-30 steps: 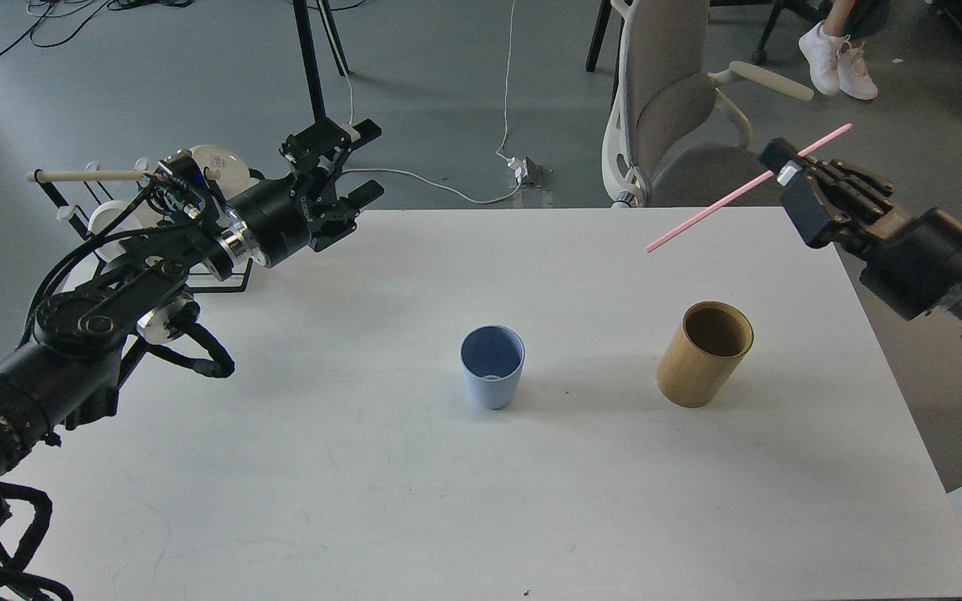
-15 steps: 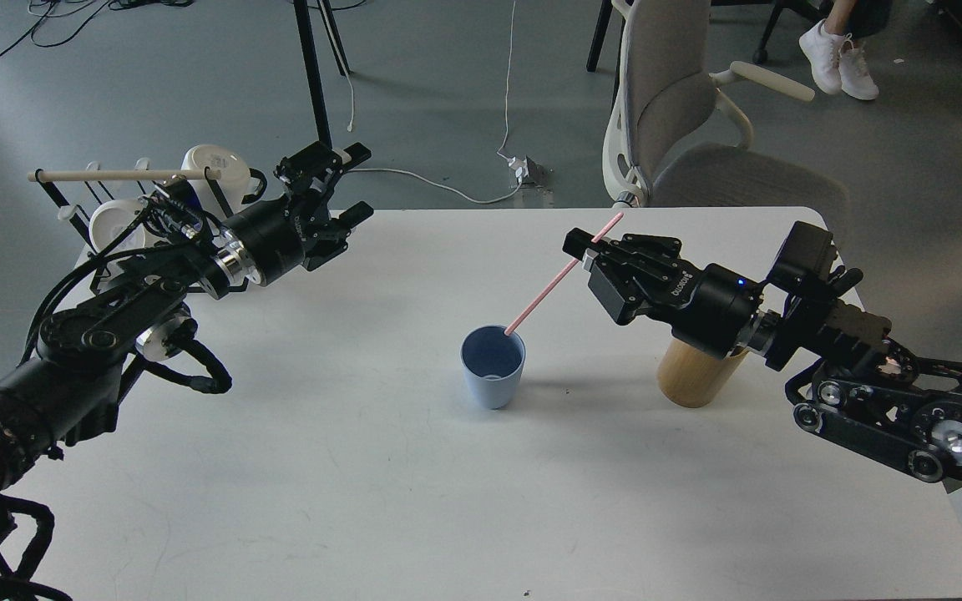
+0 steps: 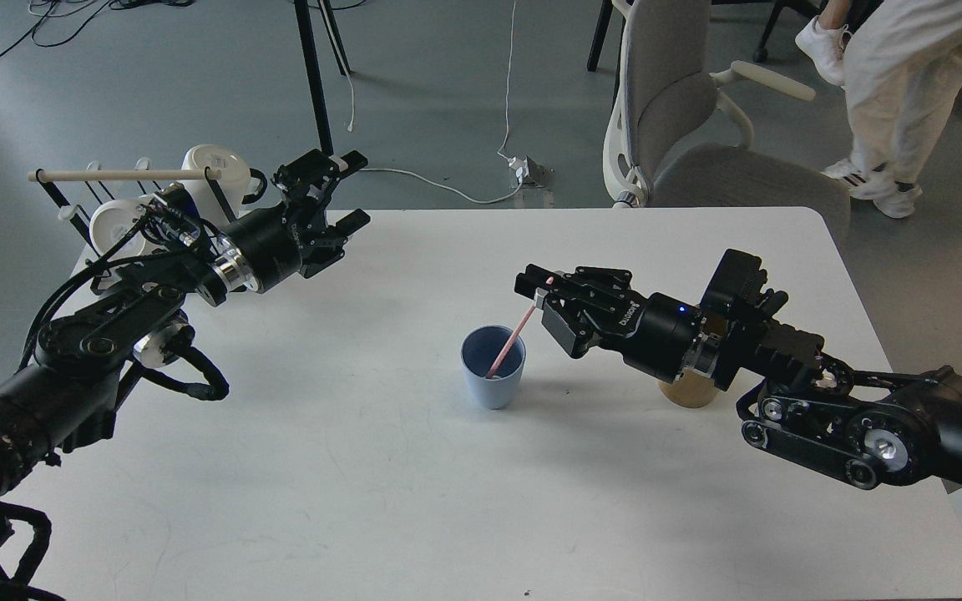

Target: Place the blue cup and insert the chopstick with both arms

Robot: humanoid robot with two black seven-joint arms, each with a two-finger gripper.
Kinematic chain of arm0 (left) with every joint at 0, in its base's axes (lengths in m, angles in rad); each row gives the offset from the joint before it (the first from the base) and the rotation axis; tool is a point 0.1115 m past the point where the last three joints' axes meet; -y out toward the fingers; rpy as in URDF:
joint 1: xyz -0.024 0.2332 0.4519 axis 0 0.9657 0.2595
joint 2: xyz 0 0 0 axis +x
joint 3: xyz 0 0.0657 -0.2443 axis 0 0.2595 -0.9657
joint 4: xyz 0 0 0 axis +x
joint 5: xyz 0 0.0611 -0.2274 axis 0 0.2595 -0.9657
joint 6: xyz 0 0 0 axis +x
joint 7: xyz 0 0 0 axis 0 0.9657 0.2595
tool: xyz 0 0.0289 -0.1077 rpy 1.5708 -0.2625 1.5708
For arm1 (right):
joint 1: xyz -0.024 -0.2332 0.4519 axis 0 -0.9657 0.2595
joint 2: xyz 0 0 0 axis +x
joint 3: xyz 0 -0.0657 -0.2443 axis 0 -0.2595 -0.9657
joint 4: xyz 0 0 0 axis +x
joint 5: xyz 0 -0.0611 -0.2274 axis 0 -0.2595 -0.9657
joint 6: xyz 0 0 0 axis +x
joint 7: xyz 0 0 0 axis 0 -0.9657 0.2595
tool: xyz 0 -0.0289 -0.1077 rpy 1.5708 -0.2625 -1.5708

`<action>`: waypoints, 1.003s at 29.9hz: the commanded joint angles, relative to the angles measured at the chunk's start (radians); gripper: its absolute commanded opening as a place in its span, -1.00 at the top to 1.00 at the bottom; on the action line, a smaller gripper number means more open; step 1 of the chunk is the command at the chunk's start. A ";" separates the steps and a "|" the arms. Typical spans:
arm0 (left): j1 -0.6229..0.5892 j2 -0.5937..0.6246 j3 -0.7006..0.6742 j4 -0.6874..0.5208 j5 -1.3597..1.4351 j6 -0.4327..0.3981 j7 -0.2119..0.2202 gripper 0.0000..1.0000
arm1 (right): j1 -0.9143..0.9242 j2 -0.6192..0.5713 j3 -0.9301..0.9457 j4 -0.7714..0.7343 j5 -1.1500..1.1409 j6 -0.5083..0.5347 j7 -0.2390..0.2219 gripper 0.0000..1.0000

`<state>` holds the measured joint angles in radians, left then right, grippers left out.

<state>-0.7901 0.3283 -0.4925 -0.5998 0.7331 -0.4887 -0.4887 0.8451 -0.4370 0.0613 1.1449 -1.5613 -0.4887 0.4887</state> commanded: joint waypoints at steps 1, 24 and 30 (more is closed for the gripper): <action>0.000 -0.002 0.000 0.000 0.000 0.000 0.000 -0.89 | -0.001 0.000 0.011 0.009 0.012 0.000 0.000 -0.44; 0.043 0.164 -0.086 -0.012 -0.304 0.000 0.000 -0.91 | -0.238 -0.197 0.437 0.343 1.147 0.330 0.000 -0.73; 0.072 0.164 -0.089 -0.018 -0.302 0.000 0.000 -0.95 | -0.250 -0.149 0.494 0.276 1.190 0.611 0.000 -0.87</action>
<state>-0.7227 0.4941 -0.5780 -0.6129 0.4313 -0.4885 -0.4887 0.6004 -0.6181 0.5193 1.4535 -0.3912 0.0593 0.4886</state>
